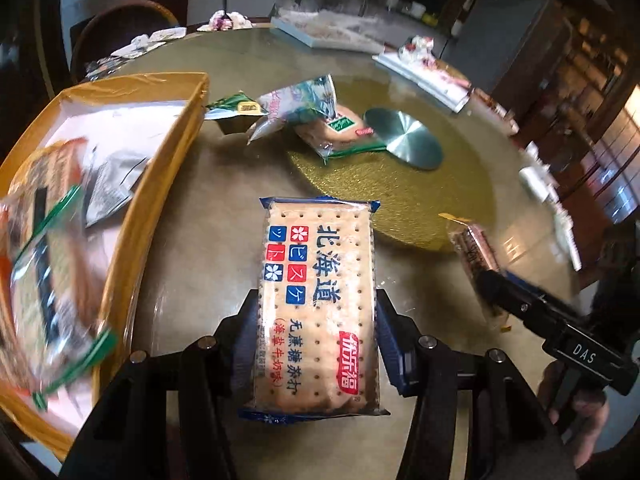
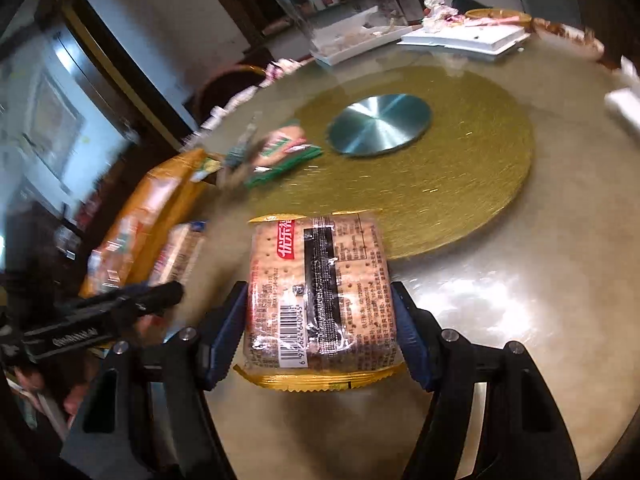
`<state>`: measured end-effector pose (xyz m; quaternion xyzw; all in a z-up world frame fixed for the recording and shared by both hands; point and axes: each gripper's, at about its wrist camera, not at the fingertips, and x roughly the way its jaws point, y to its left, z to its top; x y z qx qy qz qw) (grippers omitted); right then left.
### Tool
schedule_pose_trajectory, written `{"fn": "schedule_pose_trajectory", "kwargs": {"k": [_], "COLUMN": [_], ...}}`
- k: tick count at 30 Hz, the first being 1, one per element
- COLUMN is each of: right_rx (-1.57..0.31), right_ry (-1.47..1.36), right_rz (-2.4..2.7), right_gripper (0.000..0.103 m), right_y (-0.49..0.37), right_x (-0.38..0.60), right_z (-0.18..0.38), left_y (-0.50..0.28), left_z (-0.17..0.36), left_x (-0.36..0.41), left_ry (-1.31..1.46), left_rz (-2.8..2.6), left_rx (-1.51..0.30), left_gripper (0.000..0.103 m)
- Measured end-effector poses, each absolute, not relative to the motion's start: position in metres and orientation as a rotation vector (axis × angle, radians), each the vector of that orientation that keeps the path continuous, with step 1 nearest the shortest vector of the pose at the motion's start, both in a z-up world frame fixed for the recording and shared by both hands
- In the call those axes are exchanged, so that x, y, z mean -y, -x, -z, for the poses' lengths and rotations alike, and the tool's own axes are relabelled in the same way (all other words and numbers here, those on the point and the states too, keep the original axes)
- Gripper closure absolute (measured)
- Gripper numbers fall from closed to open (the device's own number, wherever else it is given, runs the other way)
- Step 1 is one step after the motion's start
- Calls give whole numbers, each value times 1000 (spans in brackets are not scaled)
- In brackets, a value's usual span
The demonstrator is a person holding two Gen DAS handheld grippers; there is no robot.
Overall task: Organize snacks
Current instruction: 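Carry both held packs over the cardboard box and open both grippers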
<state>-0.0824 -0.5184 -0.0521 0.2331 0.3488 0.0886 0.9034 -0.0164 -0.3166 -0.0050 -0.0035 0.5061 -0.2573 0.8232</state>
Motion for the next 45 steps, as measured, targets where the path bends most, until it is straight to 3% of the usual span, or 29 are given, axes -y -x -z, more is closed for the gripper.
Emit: {"fn": "schedule_pose_trajectory", "kwargs": {"k": [10,17,31,45], "right_rx": [-607,-575,-665,-763], "right_ry": [-379,-345,-299,-255], "right_rz": [-307,-372,-357,-298], "right_gripper": [33,33,33,33], "right_y": [82,52,-46,-101], "right_x": [426,373,299,279], "right_z": [-14,-41,-37,-10], "left_y": [52,30,-57,-92], "left_z": [-69,-80,-56,-30], "left_x": [222,179,136,131], "left_ry": [85,90,49,-63], "left_rz": [364,252,171,132], "left_rx": [-790,-717,-748,-818], "left_gripper": [49,49,49,49]}}
